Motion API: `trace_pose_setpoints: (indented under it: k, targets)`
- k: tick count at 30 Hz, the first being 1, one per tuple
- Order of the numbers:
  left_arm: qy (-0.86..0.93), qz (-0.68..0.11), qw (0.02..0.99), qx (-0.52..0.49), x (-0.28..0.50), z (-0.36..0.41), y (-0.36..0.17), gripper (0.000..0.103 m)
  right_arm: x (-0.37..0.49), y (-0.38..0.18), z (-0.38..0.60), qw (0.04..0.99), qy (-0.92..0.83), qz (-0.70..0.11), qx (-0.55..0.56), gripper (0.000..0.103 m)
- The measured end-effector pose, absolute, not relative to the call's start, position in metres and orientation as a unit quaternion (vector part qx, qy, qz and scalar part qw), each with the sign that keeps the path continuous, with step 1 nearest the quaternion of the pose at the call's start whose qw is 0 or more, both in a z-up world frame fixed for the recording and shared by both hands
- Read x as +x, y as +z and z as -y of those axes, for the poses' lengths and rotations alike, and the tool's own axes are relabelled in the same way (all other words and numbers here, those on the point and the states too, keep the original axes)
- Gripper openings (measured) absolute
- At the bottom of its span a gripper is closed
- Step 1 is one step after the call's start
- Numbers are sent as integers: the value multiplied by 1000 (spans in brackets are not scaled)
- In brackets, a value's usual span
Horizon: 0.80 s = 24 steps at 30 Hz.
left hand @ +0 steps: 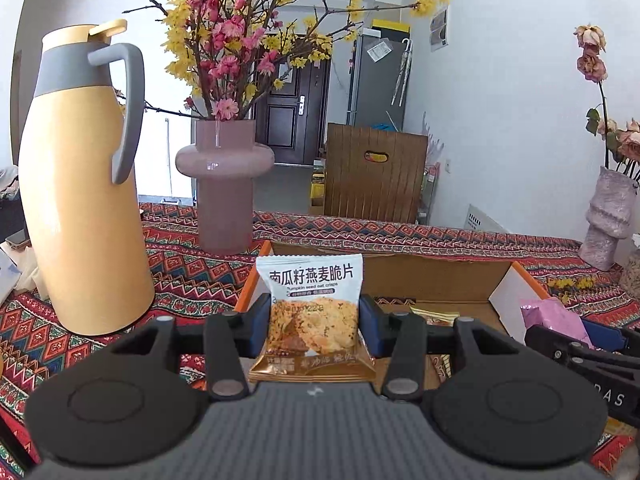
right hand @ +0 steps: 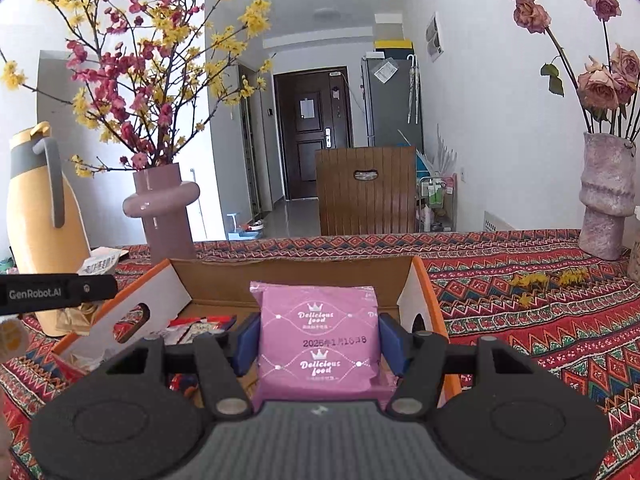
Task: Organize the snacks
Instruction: 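Carry both packets over the box and open both grippers, then withdraw both tools from the box back over the pile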
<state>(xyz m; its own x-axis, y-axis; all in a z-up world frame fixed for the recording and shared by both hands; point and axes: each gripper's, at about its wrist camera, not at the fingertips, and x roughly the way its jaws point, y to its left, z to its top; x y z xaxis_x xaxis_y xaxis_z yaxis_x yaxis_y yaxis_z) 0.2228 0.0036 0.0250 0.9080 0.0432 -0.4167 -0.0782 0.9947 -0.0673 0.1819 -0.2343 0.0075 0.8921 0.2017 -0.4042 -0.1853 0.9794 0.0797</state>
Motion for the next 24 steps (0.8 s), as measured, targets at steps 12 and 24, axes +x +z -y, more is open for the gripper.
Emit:
trace_pose_setpoints:
  k: [12, 24]
  targets:
    - [30, -188, 980, -52, 213, -7, 26, 89, 174, 8, 241, 975, 89, -200, 35, 83]
    - [32, -164, 984, -54, 203, -4, 29, 103, 166, 10, 248, 978, 81, -188, 45, 102]
